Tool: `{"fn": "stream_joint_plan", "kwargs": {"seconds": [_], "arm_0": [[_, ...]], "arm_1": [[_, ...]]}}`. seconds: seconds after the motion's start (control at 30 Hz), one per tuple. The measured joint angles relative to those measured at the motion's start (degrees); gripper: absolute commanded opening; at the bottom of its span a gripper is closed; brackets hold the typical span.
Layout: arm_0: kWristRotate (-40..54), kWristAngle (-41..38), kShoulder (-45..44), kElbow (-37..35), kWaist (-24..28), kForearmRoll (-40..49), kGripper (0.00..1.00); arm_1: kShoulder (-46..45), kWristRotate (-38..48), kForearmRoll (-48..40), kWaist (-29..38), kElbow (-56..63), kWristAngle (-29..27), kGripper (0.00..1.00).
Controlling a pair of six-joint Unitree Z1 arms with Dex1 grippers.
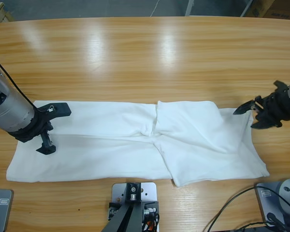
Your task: Fold clothes
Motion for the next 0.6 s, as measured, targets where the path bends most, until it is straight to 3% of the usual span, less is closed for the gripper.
{"fn": "stream_joint_plan", "kwargs": {"seconds": [0.2,0.3,0.4,0.6], "arm_0": [[0.00,0.00,0.00,0.01,0.00,-0.01,1.000],[0.00,0.00,0.00,0.01,0.00,-0.01,1.000],[0.00,0.00,0.00,0.01,0.00,-0.01,1.000],[0.00,0.00,0.00,0.01,0.00,-0.04,1.000]], "arm_1": [[0.34,0.01,-4.09,-3.67,0.45,0.00,0.584],[1.54,-0.09,-5.40,-4.06,0.48,0.00,0.428],[3.55,-0.37,-6.55,-4.25,0.54,0.00,0.028],[5.55,-1.31,-8.82,-5.20,0.60,0.00,0.000]]}}
